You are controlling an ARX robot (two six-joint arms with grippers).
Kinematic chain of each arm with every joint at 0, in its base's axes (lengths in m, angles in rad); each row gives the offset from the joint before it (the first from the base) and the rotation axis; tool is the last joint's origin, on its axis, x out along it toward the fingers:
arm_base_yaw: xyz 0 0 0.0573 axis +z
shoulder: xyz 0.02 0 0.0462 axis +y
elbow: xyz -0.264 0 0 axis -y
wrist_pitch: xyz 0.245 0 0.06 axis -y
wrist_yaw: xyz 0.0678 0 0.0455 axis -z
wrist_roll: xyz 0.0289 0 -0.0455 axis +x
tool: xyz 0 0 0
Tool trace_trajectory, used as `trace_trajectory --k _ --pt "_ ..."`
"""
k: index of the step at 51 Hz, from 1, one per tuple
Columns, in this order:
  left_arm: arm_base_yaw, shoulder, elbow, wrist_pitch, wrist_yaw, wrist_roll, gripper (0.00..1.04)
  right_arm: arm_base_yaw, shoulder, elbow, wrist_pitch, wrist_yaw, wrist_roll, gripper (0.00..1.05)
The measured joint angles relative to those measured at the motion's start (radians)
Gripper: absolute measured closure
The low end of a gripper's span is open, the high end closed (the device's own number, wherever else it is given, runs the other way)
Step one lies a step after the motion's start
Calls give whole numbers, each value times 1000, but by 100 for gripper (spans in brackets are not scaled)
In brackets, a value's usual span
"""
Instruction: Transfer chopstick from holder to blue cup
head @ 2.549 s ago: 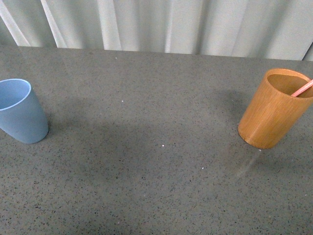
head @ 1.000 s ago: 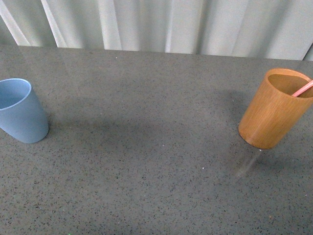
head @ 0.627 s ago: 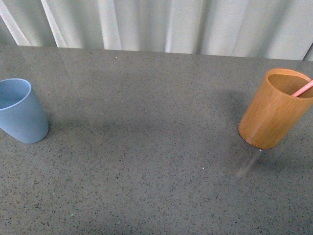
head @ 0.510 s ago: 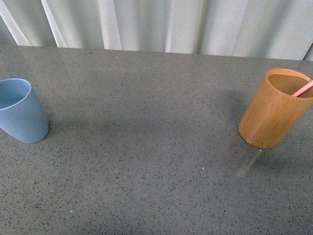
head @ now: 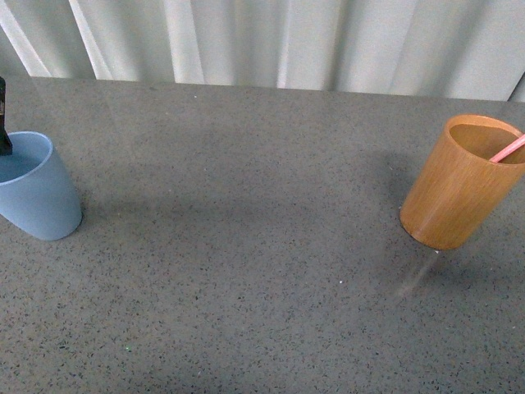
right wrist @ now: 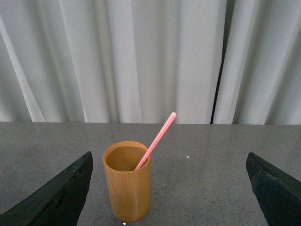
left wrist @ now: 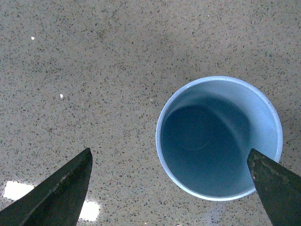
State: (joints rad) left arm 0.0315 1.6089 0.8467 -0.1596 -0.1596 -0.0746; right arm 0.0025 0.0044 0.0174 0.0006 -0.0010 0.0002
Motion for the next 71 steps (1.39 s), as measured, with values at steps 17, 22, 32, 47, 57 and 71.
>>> trace_trajectory --k 17,22,32,47,57,71 --pt "-18 73 12 28 -28 -5 7 0 0 0 0 0 0 10" --pt "-18 93 25 31 -32 -6 7 0 0 0 0 0 0 10" --pt "-18 127 36 47 -48 -6 7 0 0 0 0 0 0 10" --pt "-14 186 61 59 -56 -6 7 0 0 0 0 0 0 10" --pt "-27 220 106 33 -68 -14 41 0 0 0 0 0 0 10" --pt "-91 212 142 -23 -40 -16 95 0 0 0 0 0 0 10"
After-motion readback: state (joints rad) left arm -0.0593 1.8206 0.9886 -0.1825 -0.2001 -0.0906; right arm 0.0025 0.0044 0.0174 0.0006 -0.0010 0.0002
